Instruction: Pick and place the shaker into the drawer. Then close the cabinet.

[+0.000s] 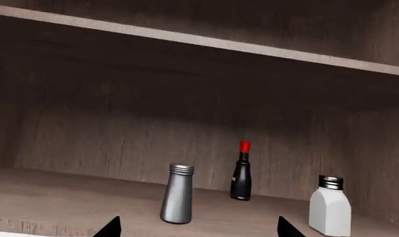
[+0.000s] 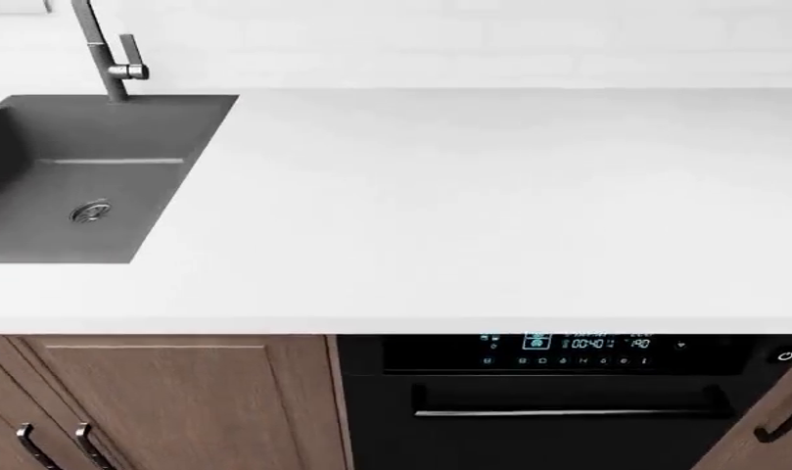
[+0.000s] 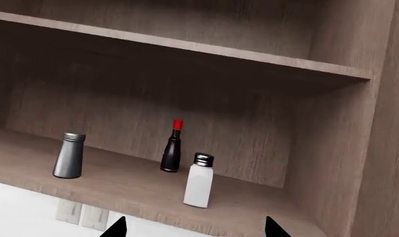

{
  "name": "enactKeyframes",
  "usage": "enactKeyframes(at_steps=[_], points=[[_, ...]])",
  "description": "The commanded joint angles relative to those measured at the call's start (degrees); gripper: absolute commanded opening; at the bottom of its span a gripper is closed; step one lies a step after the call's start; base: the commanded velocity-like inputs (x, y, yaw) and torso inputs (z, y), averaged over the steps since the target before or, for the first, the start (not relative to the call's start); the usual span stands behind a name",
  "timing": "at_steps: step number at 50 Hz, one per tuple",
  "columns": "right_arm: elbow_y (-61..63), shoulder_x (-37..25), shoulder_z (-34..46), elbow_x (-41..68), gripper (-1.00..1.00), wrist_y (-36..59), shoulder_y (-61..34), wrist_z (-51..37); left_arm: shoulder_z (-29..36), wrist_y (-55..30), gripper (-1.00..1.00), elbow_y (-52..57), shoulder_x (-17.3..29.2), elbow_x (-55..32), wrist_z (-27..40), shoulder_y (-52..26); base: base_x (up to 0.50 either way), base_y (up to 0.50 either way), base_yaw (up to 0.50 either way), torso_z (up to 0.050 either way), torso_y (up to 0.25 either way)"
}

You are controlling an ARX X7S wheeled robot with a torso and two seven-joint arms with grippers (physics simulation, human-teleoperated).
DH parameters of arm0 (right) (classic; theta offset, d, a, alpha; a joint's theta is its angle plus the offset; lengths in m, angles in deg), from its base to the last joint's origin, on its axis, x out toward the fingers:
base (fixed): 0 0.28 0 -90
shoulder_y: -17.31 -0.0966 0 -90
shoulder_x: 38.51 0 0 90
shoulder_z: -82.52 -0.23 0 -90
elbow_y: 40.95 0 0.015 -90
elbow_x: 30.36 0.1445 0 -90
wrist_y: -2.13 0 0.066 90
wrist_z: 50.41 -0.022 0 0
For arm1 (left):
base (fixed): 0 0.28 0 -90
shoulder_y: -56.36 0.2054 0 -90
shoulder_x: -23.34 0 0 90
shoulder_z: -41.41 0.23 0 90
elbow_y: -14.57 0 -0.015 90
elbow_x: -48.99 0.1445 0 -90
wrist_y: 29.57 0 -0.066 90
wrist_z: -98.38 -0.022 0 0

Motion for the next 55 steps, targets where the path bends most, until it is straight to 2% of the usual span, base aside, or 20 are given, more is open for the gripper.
enactKeyframes(at_steps=[1,5,13,23,29,42,43,55], points=[[-5.4,0.0,-1.7,-0.9,1.0,-4.3,-0.5,1.4,4.7,1.6,1.0,8.8,4.4,-4.7,4.1,2.1,0.5,0.0,0.0,0.0,0.0],[-7.2,-0.1,-1.0,-0.9,1.0,-5.8,-0.5,1.9,4.3,1.1,1.0,13.6,6.9,-5.2,6.7,2.6,0.5,0.0,0.0,0.0,0.0],[-6.4,-0.1,-0.1,-1.3,1.0,-5.1,-0.4,2.9,4.6,1.9,1.0,9.8,5.3,-4.3,4.5,3.0,0.5,0.05,0.0,0.0,0.0],[3.5,-0.7,-0.2,-1.5,1.0,1.0,3.9,4.3,5.0,2.5,1.0,7.7,4.2,-3.5,2.9,3.6,0.5,0.04,0.0,0.0,0.002],[12.6,-1.0,-0.3,-1.9,1.0,6.7,7.4,5.5,5.0,2.3,1.0,11.0,5.6,-3.5,4.3,4.4,0.5,0.0,0.0,0.0,0.0],[16.2,-1.9,-1.5,-1.1,1.0,7.7,10.6,5.6,4.8,1.0,1.0,18.0,8.8,-4.0,7.3,6.0,0.46,0.0,0.0,0.0,0.0],[16.7,-2.0,-1.5,-1.1,1.0,7.9,10.8,5.6,4.7,0.8,-1.0,18.8,9.1,-4.3,7.2,6.2,0.0,0.0,0.0,0.0,0.0],[24.6,-2.3,-1.9,-1.7,1.0,12.4,13.5,5.2,4.4,1.2,-1.0,17.7,8.6,-4.3,4.2,6.9,0.0,0.0,0.0,0.0,0.0]])
